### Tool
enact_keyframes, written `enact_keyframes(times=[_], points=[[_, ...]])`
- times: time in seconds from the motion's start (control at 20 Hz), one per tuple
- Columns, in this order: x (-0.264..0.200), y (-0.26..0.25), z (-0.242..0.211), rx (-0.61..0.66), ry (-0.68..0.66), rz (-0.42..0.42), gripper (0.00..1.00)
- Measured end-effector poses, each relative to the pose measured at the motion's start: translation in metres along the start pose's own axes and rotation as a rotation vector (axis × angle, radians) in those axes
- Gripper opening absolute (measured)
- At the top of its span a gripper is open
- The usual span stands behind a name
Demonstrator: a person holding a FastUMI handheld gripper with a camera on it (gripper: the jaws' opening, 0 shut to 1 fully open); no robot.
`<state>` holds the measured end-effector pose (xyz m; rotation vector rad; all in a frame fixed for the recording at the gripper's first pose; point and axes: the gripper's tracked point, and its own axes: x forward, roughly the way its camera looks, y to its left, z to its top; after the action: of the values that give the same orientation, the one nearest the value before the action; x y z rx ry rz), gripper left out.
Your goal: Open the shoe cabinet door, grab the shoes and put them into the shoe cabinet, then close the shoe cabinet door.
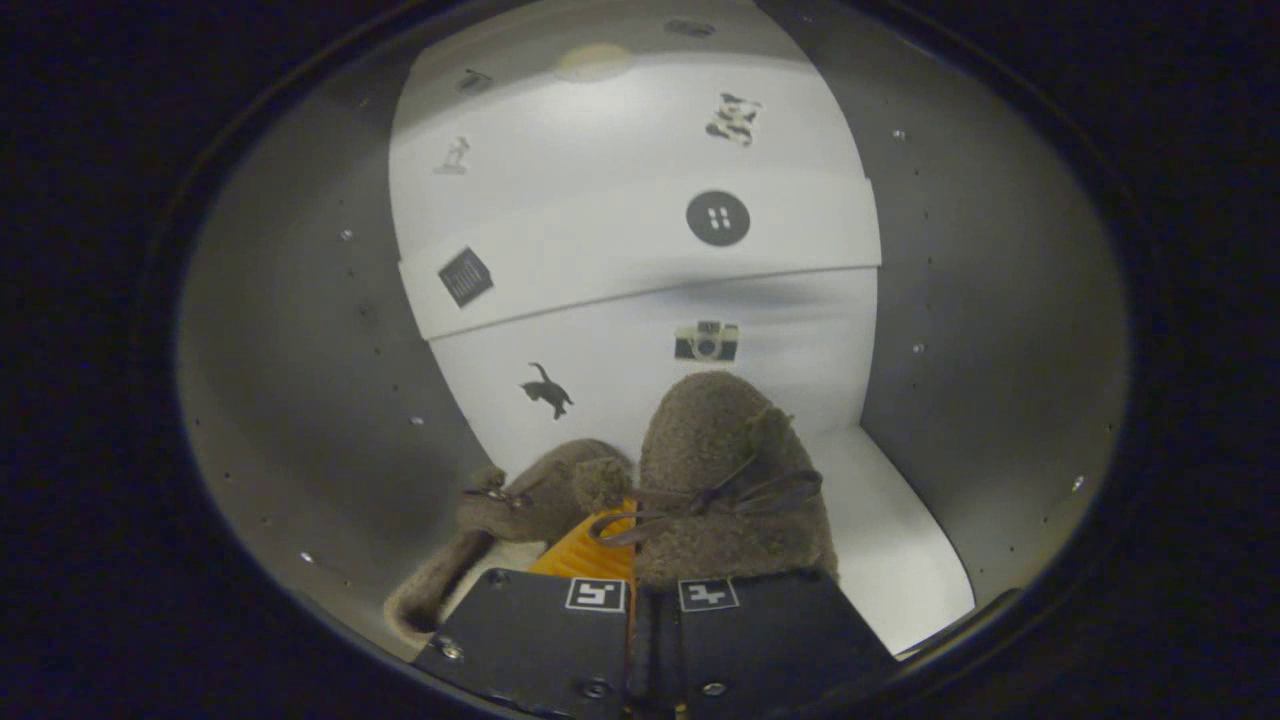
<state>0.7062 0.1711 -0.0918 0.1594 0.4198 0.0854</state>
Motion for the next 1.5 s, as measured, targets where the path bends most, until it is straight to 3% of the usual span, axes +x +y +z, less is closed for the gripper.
enact_keyframes(times=[0.2, 0.45, 0.7, 1.0, 1.3, 1.4, 1.5], points=[[0.007, -0.003, -0.005, -0.033, 0.041, -0.026, 0.08], [-0.009, 0.009, -0.003, -0.010, 0.026, 0.029, 0.42], [-0.034, 0.000, 0.000, -0.041, -0.017, -0.017, 0.77], [-0.077, 0.005, 0.003, -0.107, -0.082, -0.029, 0.80], [-0.151, 0.023, -0.010, -0.135, -0.140, -0.002, 0.84], [-0.179, 0.028, -0.022, -0.134, -0.147, 0.011, 1.00], [-0.213, 0.032, -0.033, -0.140, -0.164, 0.014, 0.99]])
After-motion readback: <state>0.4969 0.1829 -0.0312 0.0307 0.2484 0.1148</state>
